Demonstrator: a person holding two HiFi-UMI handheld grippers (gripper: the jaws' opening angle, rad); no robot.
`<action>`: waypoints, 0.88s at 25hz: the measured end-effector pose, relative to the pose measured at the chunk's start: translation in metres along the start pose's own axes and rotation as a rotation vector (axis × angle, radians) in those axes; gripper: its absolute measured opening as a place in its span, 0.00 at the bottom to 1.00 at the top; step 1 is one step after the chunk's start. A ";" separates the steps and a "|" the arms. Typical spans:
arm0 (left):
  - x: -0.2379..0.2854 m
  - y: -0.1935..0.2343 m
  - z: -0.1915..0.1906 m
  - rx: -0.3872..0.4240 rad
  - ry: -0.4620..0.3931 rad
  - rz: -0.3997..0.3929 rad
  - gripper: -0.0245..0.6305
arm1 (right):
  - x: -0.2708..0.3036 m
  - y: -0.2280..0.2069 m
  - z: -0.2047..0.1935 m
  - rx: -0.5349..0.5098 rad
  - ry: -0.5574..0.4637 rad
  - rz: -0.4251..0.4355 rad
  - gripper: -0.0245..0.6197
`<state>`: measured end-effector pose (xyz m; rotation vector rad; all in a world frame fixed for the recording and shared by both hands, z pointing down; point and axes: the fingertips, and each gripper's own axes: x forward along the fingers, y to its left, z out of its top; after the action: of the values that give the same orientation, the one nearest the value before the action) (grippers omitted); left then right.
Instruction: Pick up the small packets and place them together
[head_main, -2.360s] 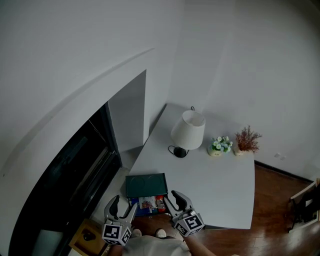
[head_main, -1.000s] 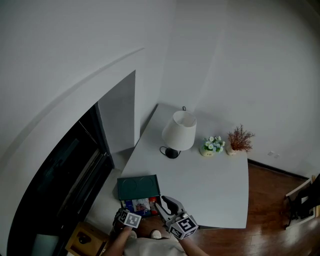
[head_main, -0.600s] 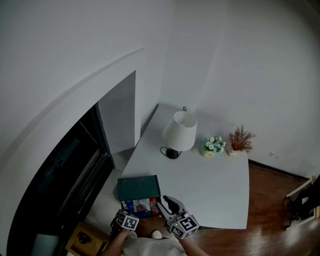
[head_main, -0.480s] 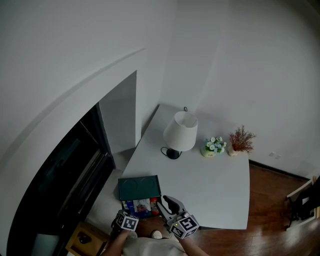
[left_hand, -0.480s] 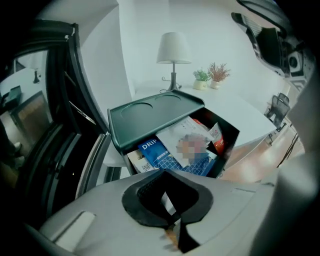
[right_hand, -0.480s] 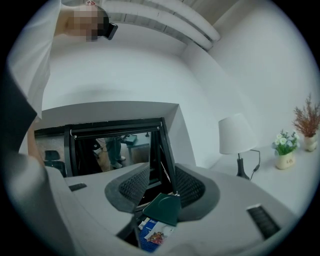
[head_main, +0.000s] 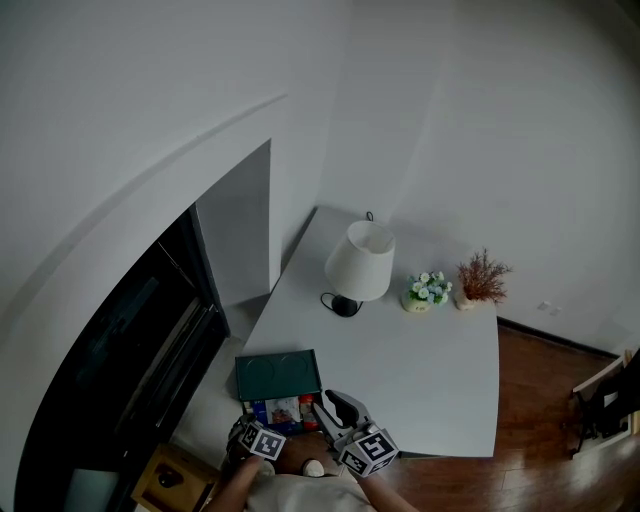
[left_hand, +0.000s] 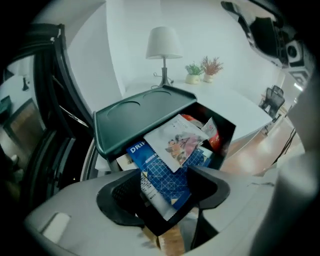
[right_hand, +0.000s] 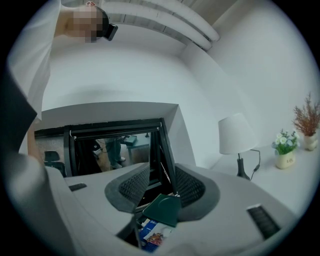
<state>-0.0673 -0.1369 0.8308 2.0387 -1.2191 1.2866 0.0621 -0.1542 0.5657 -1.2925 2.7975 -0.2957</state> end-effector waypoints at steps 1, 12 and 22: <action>0.004 0.002 -0.002 0.027 0.030 0.015 0.45 | 0.000 0.000 0.000 0.000 0.001 0.000 0.28; -0.011 0.014 0.005 -0.004 -0.043 0.054 0.26 | -0.006 -0.005 -0.003 0.022 0.003 -0.022 0.28; -0.042 0.008 0.005 -0.130 -0.104 -0.022 0.09 | -0.004 0.000 -0.006 0.025 0.013 -0.009 0.28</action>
<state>-0.0795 -0.1264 0.7911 2.0410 -1.2879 1.0739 0.0644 -0.1501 0.5716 -1.3026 2.7899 -0.3395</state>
